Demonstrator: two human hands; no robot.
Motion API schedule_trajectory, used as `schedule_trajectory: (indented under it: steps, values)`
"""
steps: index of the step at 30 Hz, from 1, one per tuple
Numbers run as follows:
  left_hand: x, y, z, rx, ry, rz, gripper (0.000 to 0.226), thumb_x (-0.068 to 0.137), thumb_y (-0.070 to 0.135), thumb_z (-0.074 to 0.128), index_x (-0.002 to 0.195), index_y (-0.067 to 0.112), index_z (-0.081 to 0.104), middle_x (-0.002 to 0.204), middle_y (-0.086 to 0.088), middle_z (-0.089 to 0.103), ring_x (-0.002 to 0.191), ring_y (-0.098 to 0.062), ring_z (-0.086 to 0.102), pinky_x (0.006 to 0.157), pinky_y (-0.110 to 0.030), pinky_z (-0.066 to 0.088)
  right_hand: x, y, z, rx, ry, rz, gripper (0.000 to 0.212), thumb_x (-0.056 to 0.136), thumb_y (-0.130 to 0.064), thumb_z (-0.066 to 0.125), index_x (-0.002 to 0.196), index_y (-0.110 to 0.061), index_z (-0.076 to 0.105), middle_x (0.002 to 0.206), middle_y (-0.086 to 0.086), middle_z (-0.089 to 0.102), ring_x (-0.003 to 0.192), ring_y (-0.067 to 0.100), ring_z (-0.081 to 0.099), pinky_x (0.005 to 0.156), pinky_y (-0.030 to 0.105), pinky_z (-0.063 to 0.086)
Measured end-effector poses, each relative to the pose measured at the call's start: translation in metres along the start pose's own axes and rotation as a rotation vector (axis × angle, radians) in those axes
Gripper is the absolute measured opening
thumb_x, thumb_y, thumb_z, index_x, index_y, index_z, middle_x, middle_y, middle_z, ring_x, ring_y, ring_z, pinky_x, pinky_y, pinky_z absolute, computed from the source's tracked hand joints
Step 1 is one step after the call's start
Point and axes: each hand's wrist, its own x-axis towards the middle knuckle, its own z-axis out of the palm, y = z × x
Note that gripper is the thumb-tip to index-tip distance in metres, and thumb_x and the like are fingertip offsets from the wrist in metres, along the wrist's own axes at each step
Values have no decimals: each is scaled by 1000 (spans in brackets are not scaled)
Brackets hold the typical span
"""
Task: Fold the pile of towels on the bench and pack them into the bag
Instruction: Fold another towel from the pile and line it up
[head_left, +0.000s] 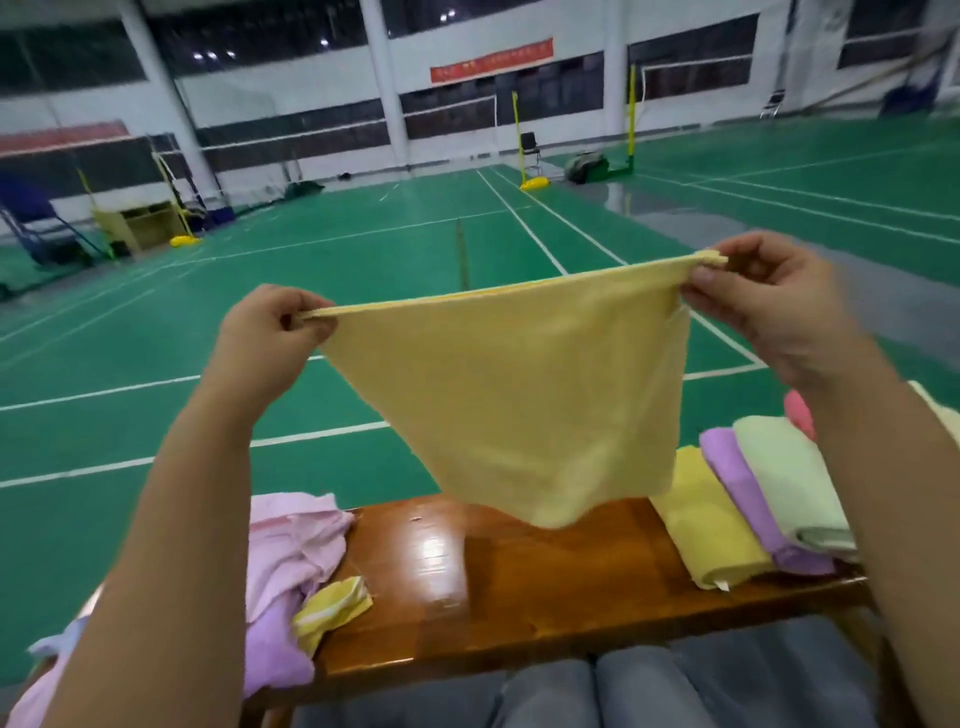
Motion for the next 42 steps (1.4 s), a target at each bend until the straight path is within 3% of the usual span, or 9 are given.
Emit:
schedule_trajectory:
  steps: [4, 7, 10, 12, 17, 21, 23, 30, 42]
  values:
    - [-11, -10, -11, -327, -125, -125, 15, 79, 13, 76, 75, 26, 69, 71, 4, 55, 64, -9, 46, 59, -15, 36, 4, 3, -9, -176, -9, 46, 18, 79, -10, 71, 73, -24, 61, 58, -14, 60, 56, -1, 53, 50, 13, 40]
    - [-29, -15, -16, -824, -197, -158, 21, 59, 34, 87, 73, 25, 74, 70, 12, 63, 68, -3, 56, 69, -15, 46, -3, 2, -17, -61, -56, 62, 27, 49, -38, 86, 67, -28, 69, 61, -14, 61, 59, 2, 52, 55, 16, 40]
    - [-40, -15, -17, -1042, -214, -200, 25, 56, 37, 86, 70, 23, 71, 64, 11, 59, 59, -2, 54, 56, -15, 48, -5, 5, -21, 97, -180, 80, 44, 35, -45, 93, 68, -27, 70, 65, -12, 63, 62, 3, 58, 60, 16, 49]
    - [-44, -12, -15, -1064, -174, -287, 7, 69, 27, 74, 65, 23, 69, 59, 11, 55, 52, -2, 51, 48, -14, 44, -6, 6, -21, 162, -253, 154, 45, 34, -42, 95, 68, -25, 70, 64, -10, 62, 59, 4, 59, 58, 17, 51]
    - [-49, -15, 9, -1157, -51, -513, 23, 95, 12, 47, 76, 15, 60, 60, 4, 61, 53, -7, 59, 51, -18, 51, -6, 27, -8, 151, -174, 463, 60, 25, -33, 98, 73, -16, 67, 65, -2, 61, 55, 7, 59, 54, 19, 54]
    - [-59, -14, 43, -1143, -100, -758, 14, 95, 18, 54, 84, 9, 58, 62, -1, 64, 55, -12, 62, 54, -23, 55, -14, 49, 18, 261, 78, 669, 6, 82, -7, 67, 85, -7, 62, 74, 4, 62, 67, 11, 59, 59, 20, 57]
    - [-70, -6, 61, -1091, -109, -776, 14, 94, 16, 56, 82, 9, 56, 57, -1, 61, 49, -11, 58, 48, -20, 50, -23, 60, 31, 218, 111, 685, 8, 90, -2, 57, 83, -6, 61, 73, 4, 62, 66, 10, 60, 58, 20, 57]
    - [-121, 56, 100, -998, -204, -742, 10, 87, 9, 67, 86, 7, 58, 75, -8, 56, 65, -18, 53, 61, -28, 50, -71, 73, 69, -123, 96, 501, 16, 81, -6, 71, 77, -12, 57, 69, 2, 62, 63, 16, 56, 57, 27, 47]
    - [-152, 99, 88, -949, -285, -610, 10, 83, 3, 70, 92, 7, 71, 84, -9, 74, 81, -20, 72, 72, -26, 58, -126, 45, 94, -580, 4, 175, 16, 79, -21, 75, 78, -29, 61, 72, -14, 65, 75, -6, 61, 59, 7, 47]
